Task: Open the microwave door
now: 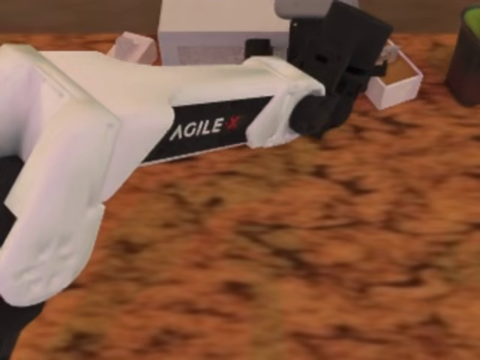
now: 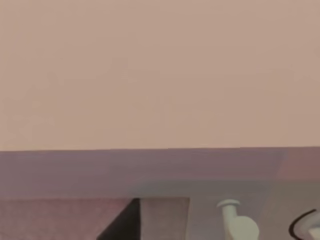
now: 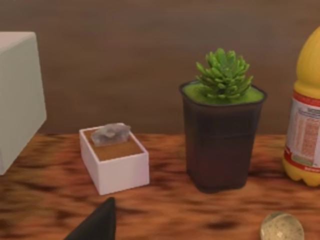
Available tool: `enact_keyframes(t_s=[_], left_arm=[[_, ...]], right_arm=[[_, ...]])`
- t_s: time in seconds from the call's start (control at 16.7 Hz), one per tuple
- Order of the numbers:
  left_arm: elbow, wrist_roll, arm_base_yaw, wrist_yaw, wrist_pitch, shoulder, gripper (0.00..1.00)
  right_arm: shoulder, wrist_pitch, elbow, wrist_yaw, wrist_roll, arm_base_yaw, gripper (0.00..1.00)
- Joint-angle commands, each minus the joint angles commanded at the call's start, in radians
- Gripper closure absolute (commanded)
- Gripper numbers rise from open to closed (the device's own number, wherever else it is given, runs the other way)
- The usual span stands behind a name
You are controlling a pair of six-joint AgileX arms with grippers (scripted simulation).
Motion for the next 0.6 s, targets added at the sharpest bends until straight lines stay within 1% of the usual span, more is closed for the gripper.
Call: enact_keyframes(t_s=[0.48, 0.54, 0.6], left_arm=[[0.000, 0.000, 0.000, 0.000, 0.000, 0.000, 0.98], [0.000, 0.000, 0.000, 0.000, 0.000, 0.000, 1.00], [0.000, 0.000, 0.000, 0.000, 0.000, 0.000, 1.00]], right_arm=[[0.000, 0.000, 0.000, 0.000, 0.000, 0.000, 0.00], [0.000, 0.000, 0.000, 0.000, 0.000, 0.000, 0.00], [0.000, 0.000, 0.000, 0.000, 0.000, 0.000, 0.00]])
